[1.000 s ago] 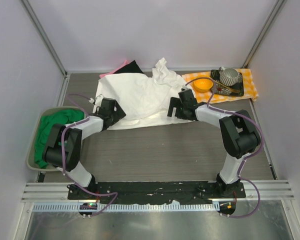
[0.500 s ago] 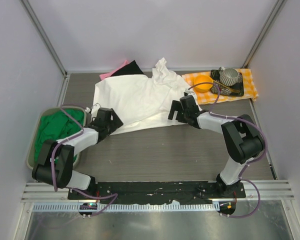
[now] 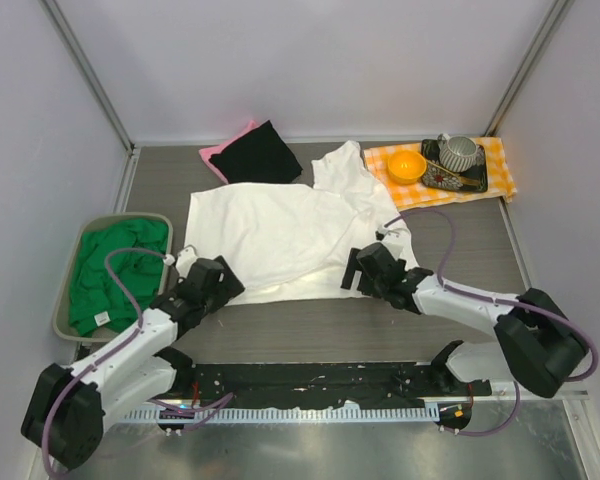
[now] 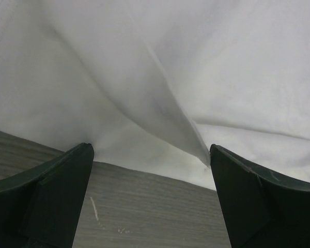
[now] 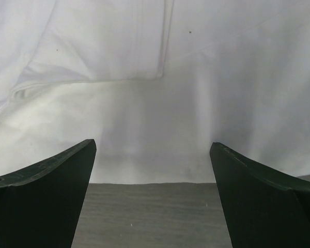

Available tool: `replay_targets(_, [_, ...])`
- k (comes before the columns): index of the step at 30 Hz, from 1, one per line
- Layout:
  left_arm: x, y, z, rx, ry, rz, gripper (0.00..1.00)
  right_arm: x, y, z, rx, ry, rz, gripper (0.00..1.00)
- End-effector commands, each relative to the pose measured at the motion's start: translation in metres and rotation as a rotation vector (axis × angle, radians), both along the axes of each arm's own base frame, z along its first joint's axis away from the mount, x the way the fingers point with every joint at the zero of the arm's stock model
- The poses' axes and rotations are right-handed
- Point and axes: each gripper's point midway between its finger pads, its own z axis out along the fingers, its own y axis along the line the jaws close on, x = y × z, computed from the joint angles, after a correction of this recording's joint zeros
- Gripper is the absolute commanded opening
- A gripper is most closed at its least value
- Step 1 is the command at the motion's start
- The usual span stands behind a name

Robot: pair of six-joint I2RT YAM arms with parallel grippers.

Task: Fold and stack the t-shirts

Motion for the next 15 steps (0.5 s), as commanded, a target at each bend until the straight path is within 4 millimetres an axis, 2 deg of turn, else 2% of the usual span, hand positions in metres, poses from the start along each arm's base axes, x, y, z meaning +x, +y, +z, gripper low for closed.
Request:
replay_targets(1, [-0.044,0.014,-0.017,0.028,0.081,0.054,1.00,-0.084,-0.037,-0.033,-0.103,0.210,-0.085,1.00])
replay_targets(5, [-0.061,0.009,-0.018,-0.005,0.074,0.036,1.00,-0.105,-0.042,-0.027,-0.065,0.194,-0.129,1.00])
replay_targets(8, [-0.062,0.006,-0.011,-0.023,0.047,0.028,1.00,-0.110,-0.042,-0.017,-0.071,0.155,-0.114,1.00])
replay_targets(11, [-0.051,-0.003,0.008,-0.023,0.008,-0.012,1.00,-0.098,-0.032,0.008,-0.043,0.072,-0.085,1.00])
replay_targets(12, [-0.042,-0.010,0.024,-0.036,-0.024,-0.026,1.00,-0.093,-0.030,0.017,-0.056,0.044,-0.066,1.00])
replay_targets(13, [-0.039,-0.012,0.027,-0.013,-0.013,-0.046,1.00,-0.084,-0.023,0.033,-0.040,0.009,-0.058,1.00])
replay_targets(14, [-0.034,-0.017,0.034,-0.018,-0.025,-0.061,1.00,-0.080,-0.021,0.041,-0.045,-0.009,-0.052,1.00])
replay_targets(15, [-0.026,-0.024,0.049,-0.031,-0.051,-0.072,1.00,-0.073,-0.015,0.053,-0.050,-0.037,-0.034,0.99])
